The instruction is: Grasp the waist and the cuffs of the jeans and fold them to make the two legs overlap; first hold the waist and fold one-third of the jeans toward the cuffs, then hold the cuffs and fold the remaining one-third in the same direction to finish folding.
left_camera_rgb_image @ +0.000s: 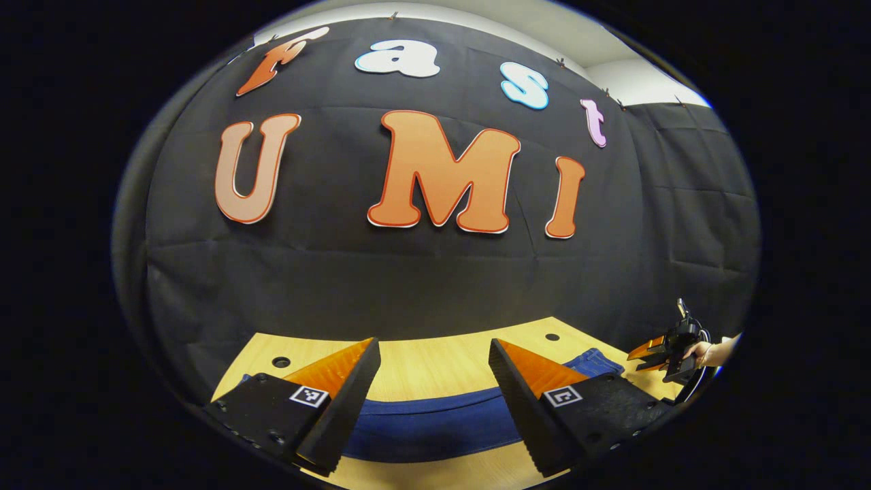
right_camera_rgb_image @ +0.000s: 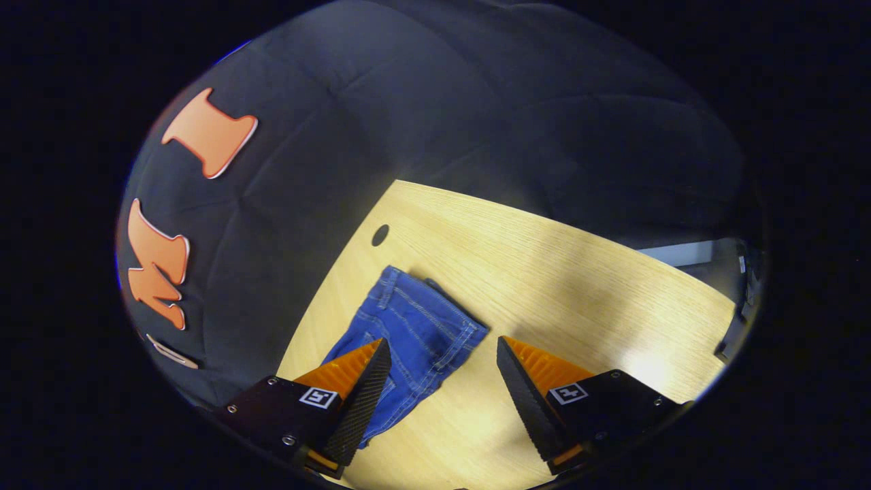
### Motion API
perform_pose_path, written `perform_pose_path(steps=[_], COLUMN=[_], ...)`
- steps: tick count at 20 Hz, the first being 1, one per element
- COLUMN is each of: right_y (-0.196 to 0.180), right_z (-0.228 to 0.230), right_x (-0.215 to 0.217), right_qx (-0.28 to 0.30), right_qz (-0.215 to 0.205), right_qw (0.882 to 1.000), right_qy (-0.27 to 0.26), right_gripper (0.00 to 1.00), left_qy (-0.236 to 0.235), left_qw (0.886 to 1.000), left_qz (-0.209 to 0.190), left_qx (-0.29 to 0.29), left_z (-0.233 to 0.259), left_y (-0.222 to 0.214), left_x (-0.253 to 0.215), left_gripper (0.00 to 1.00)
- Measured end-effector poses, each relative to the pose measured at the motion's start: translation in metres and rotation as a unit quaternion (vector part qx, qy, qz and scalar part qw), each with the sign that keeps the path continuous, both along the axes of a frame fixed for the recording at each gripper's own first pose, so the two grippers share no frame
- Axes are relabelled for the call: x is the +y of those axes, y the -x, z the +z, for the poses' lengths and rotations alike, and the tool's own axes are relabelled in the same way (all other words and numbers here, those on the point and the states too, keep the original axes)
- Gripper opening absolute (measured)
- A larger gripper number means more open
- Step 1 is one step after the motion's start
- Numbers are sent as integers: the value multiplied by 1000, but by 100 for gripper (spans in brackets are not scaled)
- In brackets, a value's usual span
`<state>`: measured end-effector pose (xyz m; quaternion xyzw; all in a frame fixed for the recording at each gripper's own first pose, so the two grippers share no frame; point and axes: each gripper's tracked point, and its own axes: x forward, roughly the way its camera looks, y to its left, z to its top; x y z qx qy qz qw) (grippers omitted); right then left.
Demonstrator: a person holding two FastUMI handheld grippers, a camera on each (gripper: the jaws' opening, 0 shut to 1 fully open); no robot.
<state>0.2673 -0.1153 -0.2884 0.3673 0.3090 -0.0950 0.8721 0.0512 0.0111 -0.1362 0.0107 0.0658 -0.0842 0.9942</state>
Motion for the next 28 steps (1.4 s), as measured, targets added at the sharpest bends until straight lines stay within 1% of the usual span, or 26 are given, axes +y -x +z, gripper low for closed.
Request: perform_pose_path(steps=[3,5,8,10,12,13,14,15,16,17,18,19,21,23,25,28], right_y=[-19,-26,-39,-46,-51,-52,-54,-54,-54,-57,-56,-57,-53,-58,-61,-50], right_z=[-14,-24,-24,-26,-34,-36,-38,-41,-39,-36,-32,-22,4,45,86,138], right_x=[-6,-5,9,16,25,21,20,20,20,21,21,24,32,58,96,167], right_qx=[-1,2,-14,-16,-3,-1,0,3,0,-9,-14,-27,-60,-94,-132,-170], right_qz=[-27,-30,-28,-31,-35,-47,-51,-51,-52,-49,-55,-51,-42,-21,5,51], right_qw=[999,999,999,999,999,998,998,998,998,998,998,998,997,995,991,984], right_qy=[-25,-33,-43,-36,-40,-32,-31,-30,-30,-27,-28,-29,-18,-17,-21,-15], right_gripper=[98,97,98,97,86,64,57,47,41,27,31,13,13,13,12,12], left_qy=[-4,0,-7,-15,-14,-14,-16,-16,-14,-12,-12,-13,-15,-8,-11,-10], left_qw=[1000,1000,1000,999,999,999,999,999,998,998,997,997,995,995,994,992], left_qz=[9,16,29,36,38,41,44,50,56,64,74,80,94,98,109,123], left_qx=[-2,1,3,3,6,8,10,10,10,9,9,10,6,1,-3,-7], left_z=[5,6,5,7,7,6,5,3,4,2,2,1,4,9,11,16], left_y=[1,0,-1,-2,-3,-4,-4,-4,-3,-3,-2,-3,-2,-1,-1,-1], left_x=[7,9,17,23,24,26,29,34,40,46,53,60,76,92,116,157], left_gripper=[99,99,99,99,99,99,99,99,99,99,99,99,99,99,99,99])
